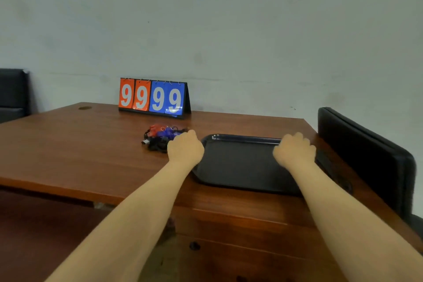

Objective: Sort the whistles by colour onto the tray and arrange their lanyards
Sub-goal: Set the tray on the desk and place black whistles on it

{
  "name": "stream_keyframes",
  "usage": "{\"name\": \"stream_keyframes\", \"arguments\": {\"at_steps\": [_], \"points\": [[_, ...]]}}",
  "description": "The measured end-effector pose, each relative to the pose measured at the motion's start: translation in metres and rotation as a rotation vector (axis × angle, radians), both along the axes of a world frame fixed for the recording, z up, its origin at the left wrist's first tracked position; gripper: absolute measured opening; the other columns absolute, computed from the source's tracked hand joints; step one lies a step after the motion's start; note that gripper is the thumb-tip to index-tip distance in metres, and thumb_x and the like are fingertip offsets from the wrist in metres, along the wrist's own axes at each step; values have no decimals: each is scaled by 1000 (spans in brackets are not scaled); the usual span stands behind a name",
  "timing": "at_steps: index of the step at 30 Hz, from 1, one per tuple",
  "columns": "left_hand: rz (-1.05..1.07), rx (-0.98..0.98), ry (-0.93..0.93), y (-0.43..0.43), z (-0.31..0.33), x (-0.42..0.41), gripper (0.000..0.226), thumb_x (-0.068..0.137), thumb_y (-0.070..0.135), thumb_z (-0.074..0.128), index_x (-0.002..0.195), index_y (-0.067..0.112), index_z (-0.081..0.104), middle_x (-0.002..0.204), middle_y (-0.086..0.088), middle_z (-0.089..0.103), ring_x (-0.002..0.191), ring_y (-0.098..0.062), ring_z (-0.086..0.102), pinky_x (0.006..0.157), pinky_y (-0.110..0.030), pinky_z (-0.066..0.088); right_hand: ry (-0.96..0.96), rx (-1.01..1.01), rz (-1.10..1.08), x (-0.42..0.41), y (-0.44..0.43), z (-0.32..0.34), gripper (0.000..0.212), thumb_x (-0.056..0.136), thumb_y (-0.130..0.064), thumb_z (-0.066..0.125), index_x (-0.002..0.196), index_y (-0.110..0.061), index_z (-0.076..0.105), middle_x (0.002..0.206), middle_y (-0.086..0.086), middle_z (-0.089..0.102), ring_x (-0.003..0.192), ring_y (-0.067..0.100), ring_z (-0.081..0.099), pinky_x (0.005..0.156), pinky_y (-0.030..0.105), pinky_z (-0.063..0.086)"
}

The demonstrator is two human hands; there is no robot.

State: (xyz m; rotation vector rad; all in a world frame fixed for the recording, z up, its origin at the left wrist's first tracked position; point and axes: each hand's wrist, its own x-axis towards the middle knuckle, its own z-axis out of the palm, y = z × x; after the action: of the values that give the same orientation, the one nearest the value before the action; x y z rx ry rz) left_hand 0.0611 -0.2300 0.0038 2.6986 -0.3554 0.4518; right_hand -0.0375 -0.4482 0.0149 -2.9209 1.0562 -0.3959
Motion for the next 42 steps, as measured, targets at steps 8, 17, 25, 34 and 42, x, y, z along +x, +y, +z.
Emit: {"name": "stream_keyframes", "arguments": {"at_steps": [8,17,25,34,42], "points": [[301,-298,-218,54,-23,41,32,92,21,56,122,15,49,119,-7,54,106,-22,52,84,-36,44,-194,15,527,88,130,4,26,92,-21,43,114,-10,51,116,11,58,104,32,55,87,42,40],[24,228,-82,42,-35,53,40,96,18,39,135,23,43,138,0,46,136,-23,29,111,-58,8,202,276,751,130,151,-27,51,102,-37,28,151,-29,21,157,2,25,147,33,6,113,64,0],[220,212,-137,40,-38,52,32,90,26,45,119,16,51,128,-8,44,122,-28,39,104,-51,24,-11,361,809,129,148,-31,34,95,-28,50,129,-23,48,129,6,57,115,25,54,101,47,42],[294,62,3,41,-42,65,33,93,26,44,124,15,48,136,-15,37,123,-36,40,98,-48,34,-49,255,878,120,149,-22,39,91,-24,61,130,-22,58,134,4,55,118,22,52,96,26,39],[322,-94,-123,42,-40,65,41,87,15,59,125,14,41,126,-13,43,113,-30,49,90,-42,40,-246,415,798,124,146,-21,33,88,-15,65,120,-21,61,123,4,60,101,19,59,78,23,39]]}}
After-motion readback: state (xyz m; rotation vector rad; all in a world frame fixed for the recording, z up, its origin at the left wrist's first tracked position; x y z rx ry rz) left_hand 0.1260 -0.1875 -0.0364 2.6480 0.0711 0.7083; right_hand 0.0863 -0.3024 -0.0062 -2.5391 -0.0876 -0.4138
